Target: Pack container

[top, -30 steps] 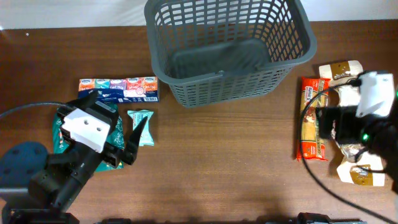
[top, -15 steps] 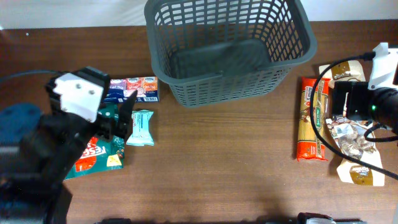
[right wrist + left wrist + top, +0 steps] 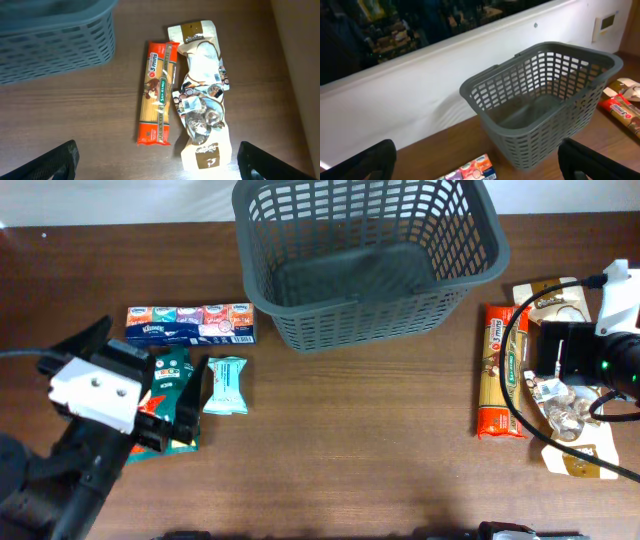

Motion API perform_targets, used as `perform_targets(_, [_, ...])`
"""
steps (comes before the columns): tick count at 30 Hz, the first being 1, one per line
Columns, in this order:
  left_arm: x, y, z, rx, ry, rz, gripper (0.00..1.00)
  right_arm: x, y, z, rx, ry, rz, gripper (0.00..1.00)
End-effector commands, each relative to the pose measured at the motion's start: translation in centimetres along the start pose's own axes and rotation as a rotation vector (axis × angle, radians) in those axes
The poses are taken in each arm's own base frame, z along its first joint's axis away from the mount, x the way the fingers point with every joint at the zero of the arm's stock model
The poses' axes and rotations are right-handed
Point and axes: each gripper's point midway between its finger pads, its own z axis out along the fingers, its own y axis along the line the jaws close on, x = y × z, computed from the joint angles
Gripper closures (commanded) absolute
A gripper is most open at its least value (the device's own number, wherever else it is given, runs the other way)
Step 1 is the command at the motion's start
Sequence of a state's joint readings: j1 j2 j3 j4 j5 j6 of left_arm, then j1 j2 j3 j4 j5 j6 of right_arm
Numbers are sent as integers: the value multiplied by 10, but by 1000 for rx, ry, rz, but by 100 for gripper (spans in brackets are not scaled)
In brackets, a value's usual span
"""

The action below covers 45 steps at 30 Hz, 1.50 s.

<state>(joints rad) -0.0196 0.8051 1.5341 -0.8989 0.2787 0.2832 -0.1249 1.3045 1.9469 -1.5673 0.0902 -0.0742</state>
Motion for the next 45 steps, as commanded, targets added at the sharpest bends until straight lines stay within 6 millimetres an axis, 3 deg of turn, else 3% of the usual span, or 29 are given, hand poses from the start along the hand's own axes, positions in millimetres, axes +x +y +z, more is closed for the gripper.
perform_targets(1, [-2, -1, -11, -13, -12, -6, 1, -2, -6, -7, 25, -23, 19, 1])
perform_targets(17, [10, -4, -11, -3, 40, 15, 1, -2, -6, -6, 25, -20, 19, 1])
perform_targets(20, [20, 18, -4, -113, 97, 16, 1, -2, -6, -6, 25, -20, 19, 1])
perform_targets(26, [62, 72, 35, -347, 333, 14, 1, -2, -6, -6, 25, -20, 19, 1])
perform_targets(30, [89, 91, 64, -417, 460, -3, 1, -2, -6, -6, 25, -20, 19, 1])
perform_targets(35, [126, 115, 85, -513, 586, -102, 1, -2, -6, -6, 25, -20, 19, 1])
perform_targets(38, [153, 131, 85, -584, 653, -230, 1, -2, -6, -6, 25, -20, 19, 1])
perform_targets(45, [212, 154, 50, -766, 829, -516, 4, -2, -6, -6, 25, -20, 19, 1])
